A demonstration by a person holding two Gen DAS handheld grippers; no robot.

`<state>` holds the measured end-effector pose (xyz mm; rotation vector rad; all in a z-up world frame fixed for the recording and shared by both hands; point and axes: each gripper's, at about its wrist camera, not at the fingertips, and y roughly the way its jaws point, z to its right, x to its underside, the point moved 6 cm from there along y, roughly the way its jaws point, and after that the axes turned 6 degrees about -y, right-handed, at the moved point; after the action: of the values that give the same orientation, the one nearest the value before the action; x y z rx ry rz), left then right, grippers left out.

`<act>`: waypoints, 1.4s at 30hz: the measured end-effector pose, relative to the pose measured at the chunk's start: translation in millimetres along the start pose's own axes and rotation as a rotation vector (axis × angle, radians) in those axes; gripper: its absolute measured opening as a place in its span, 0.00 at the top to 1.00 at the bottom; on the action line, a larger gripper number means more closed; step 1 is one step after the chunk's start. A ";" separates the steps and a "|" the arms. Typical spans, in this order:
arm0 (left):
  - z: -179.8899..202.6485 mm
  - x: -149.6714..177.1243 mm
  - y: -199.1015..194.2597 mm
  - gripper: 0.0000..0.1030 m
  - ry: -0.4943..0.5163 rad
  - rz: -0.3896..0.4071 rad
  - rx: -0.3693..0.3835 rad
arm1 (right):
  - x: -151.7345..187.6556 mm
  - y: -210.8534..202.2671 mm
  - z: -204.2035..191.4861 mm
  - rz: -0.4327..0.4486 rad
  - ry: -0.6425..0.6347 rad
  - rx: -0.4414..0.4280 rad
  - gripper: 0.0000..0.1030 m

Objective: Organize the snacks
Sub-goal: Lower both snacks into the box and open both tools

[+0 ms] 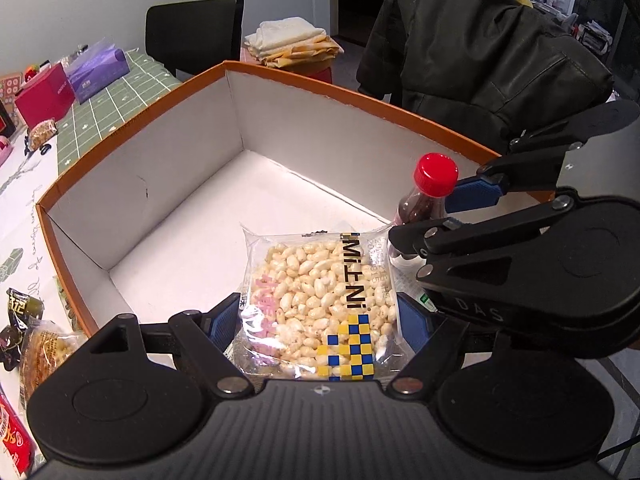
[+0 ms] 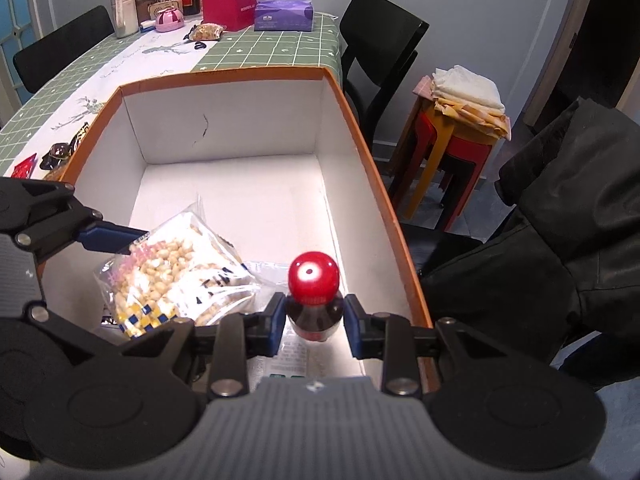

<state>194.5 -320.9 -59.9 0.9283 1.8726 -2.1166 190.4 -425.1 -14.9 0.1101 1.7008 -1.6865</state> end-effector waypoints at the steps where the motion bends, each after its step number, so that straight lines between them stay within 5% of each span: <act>1: -0.2 0.2 0.1 0.10 -0.002 -0.003 0.000 | 0.0 -0.1 0.0 0.001 0.001 -0.003 0.72; 7: -1.4 0.4 2.2 0.10 -0.023 -0.037 0.005 | -0.9 -1.4 1.4 0.017 0.014 0.012 0.61; 16: -14.0 -7.2 -9.3 0.04 -0.128 0.004 0.095 | -9.7 -18.8 7.2 0.095 0.076 -0.007 0.61; 26: -18.5 -11.9 -25.5 0.03 -0.111 0.054 0.087 | -8.9 -41.5 10.5 0.086 0.067 0.026 0.61; 32: -25.0 -10.8 -37.6 0.03 -0.119 0.092 0.096 | -3.4 -57.8 20.8 0.098 0.076 0.051 0.66; 38: -34.8 -10.5 -51.5 0.03 -0.112 0.121 0.082 | 2.0 -58.0 21.5 0.074 0.067 0.043 0.85; 42: -44.2 -8.6 -63.4 0.03 -0.123 0.140 0.086 | 1.3 -55.4 15.6 0.071 0.048 0.053 0.85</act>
<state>184.0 -269.0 -3.0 0.8959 1.6207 -2.1329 166.5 -447.3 32.6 0.2352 1.6684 -1.6888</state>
